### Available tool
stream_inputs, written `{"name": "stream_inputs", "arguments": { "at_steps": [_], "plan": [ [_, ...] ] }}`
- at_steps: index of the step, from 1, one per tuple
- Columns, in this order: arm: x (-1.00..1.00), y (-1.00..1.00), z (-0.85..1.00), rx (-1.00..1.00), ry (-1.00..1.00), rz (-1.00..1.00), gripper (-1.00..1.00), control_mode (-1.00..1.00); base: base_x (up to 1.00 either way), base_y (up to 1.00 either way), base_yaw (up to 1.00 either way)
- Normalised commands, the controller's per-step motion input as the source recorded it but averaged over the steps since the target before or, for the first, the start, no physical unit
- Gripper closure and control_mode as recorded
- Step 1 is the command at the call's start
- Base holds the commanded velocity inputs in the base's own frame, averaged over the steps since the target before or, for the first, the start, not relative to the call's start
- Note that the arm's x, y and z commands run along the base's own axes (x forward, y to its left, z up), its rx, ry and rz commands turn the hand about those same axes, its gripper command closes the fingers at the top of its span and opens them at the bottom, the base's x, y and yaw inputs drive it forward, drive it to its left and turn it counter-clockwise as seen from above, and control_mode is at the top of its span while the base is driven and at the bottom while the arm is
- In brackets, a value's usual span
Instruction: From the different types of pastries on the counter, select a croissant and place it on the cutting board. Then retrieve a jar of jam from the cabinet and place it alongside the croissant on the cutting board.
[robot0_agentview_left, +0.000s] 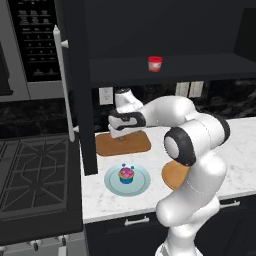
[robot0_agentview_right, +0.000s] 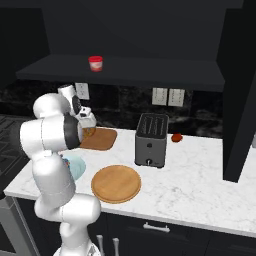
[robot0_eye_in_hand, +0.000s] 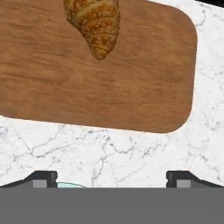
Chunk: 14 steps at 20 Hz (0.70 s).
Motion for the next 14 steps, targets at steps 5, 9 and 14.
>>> {"name": "stream_inputs", "arguments": {
  "at_steps": [5, 9, 14],
  "plan": [
    [-1.0, -0.45, 0.01, 0.0, -0.31, -0.21, -1.0, -1.0, 0.0, 0.0, 0.0],
    [-0.96, -0.38, 0.24, 0.0, -0.34, -0.26, -1.0, -1.0, 0.0, 0.0, 0.0],
    [-0.41, -0.24, 0.59, 0.0, -0.27, -0.25, -1.0, -1.0, 0.0, 0.0, 0.0]
  ]
}}
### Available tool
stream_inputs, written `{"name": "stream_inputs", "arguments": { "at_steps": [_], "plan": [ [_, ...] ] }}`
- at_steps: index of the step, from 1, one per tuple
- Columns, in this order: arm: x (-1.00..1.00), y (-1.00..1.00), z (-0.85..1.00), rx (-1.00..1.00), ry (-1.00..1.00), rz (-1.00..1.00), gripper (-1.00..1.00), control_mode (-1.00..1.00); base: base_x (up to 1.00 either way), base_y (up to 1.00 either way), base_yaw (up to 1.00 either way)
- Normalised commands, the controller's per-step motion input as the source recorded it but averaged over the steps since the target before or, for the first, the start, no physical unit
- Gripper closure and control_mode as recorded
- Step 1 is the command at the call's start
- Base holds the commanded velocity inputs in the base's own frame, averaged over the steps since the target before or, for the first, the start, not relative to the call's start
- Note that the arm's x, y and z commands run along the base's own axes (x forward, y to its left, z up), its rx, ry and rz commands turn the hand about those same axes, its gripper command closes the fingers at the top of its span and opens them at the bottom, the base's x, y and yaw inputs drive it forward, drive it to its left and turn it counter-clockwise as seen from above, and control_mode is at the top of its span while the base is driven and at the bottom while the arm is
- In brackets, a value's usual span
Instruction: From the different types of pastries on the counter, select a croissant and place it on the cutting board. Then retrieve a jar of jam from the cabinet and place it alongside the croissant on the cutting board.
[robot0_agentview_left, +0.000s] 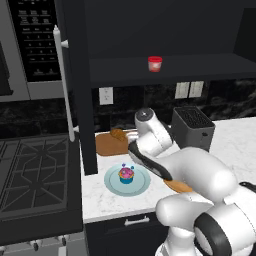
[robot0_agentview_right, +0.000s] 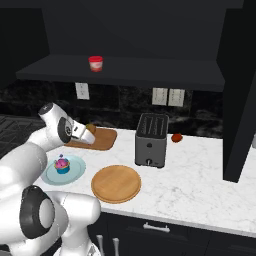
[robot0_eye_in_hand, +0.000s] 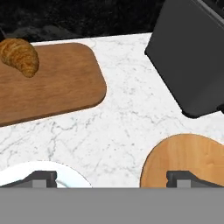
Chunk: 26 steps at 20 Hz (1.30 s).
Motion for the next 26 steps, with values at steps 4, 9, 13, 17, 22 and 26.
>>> {"name": "stream_inputs", "arguments": {
  "at_steps": [4, 9, 13, 17, 22, 26],
  "plan": [
    [-0.07, -0.05, 0.58, 0.01, -0.21, -0.12, -1.0, -1.0, 0.0, 0.0, 0.0],
    [0.0, -0.01, 0.19, 0.02, -0.03, 0.0, -1.0, -1.0, 0.0, 0.0, 0.0],
    [-0.03, -0.21, 1.0, 0.12, 0.06, 0.0, -1.0, -1.0, 0.0, 0.0, 0.0],
    [-0.1, -0.16, 1.0, 0.01, 0.01, 0.0, -1.0, -1.0, 0.0, 0.0, 0.0],
    [-0.15, -0.05, 1.0, 0.0, 0.01, 0.0, -1.0, -1.0, 0.0, 0.0, 0.0],
    [-0.19, 0.0, 1.0, 0.0, 0.0, 0.0, -1.0, -1.0, 0.0, 0.0, 0.0]
  ]
}}
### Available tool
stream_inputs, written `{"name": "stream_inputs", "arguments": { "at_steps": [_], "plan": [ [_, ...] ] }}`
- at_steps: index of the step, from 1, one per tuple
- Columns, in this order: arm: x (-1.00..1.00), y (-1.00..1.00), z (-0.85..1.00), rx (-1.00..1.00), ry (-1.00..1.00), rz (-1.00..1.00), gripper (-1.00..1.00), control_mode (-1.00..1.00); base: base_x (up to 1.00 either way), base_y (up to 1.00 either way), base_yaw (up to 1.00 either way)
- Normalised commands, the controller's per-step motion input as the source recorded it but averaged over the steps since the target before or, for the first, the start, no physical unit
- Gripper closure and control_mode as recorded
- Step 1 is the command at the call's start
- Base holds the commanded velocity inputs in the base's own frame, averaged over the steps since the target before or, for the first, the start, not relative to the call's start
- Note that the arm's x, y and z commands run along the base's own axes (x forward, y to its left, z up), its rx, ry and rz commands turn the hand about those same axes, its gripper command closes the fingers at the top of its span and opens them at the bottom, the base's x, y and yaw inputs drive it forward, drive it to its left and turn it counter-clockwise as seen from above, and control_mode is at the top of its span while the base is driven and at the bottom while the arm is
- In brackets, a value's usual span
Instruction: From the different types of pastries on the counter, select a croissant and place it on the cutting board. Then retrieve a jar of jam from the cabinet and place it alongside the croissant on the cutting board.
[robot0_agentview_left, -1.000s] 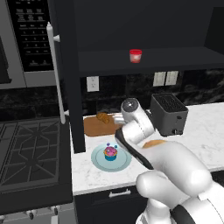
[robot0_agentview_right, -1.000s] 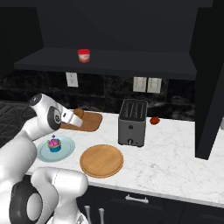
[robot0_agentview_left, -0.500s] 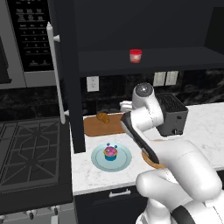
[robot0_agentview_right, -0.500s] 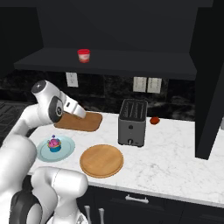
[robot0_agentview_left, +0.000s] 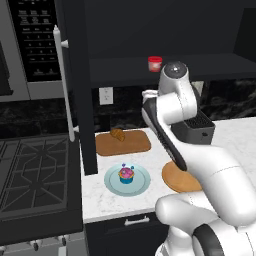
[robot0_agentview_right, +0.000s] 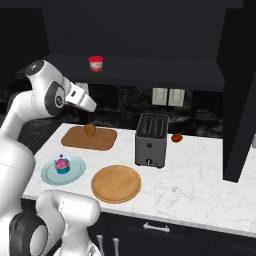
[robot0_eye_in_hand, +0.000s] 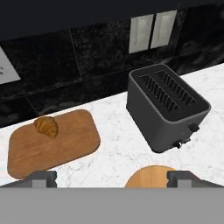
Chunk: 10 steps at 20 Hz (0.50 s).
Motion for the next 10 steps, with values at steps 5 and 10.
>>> {"name": "stream_inputs", "arguments": {
  "at_steps": [5, 10],
  "plan": [
    [-0.15, 0.0, 1.0, 0.0, 0.0, 0.0, -1.0, -1.0, 0.0, 0.0, 0.0],
    [0.01, 0.0, 1.0, 0.0, -0.07, 0.05, -1.0, -1.0, 0.0, 0.0, 0.0]
  ]
}}
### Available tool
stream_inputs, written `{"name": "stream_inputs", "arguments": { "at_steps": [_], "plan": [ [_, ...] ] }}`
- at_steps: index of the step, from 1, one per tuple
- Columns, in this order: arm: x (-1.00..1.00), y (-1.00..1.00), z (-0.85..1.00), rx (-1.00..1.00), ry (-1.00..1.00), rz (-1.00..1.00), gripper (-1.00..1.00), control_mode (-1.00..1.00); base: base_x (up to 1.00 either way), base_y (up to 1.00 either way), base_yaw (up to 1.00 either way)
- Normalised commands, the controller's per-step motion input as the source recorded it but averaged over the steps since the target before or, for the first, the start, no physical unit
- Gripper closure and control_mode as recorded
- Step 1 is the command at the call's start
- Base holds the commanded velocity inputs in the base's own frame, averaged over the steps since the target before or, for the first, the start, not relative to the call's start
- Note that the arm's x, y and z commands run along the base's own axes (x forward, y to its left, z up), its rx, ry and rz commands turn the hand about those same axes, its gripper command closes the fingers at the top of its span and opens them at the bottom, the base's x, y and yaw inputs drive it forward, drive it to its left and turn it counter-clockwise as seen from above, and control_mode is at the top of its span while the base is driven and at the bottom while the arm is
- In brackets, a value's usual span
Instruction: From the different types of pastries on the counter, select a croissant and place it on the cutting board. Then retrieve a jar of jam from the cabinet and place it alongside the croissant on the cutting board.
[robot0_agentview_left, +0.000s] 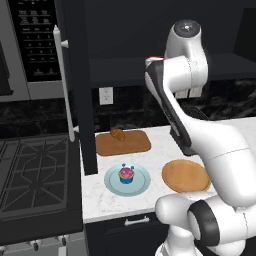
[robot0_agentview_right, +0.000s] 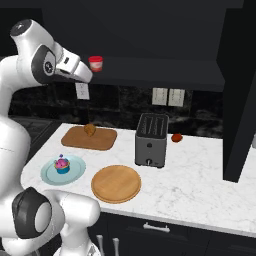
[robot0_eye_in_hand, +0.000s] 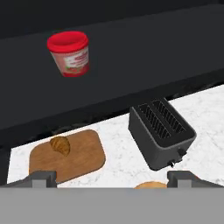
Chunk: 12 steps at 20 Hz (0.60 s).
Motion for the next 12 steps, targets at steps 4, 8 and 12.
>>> {"name": "stream_inputs", "arguments": {
  "at_steps": [4, 8, 12],
  "plan": [
    [0.15, 0.0, 0.63, 0.0, -0.18, 0.09, -1.0, -1.0, 0.0, 0.0, 0.0],
    [0.06, 0.0, -0.05, -0.02, 0.01, 0.02, -1.0, -1.0, 0.0, 0.0, 0.0],
    [0.14, 0.0, 0.0, 0.0, -0.29, 0.19, -1.0, -1.0, 0.0, 0.0, 0.0]
  ]
}}
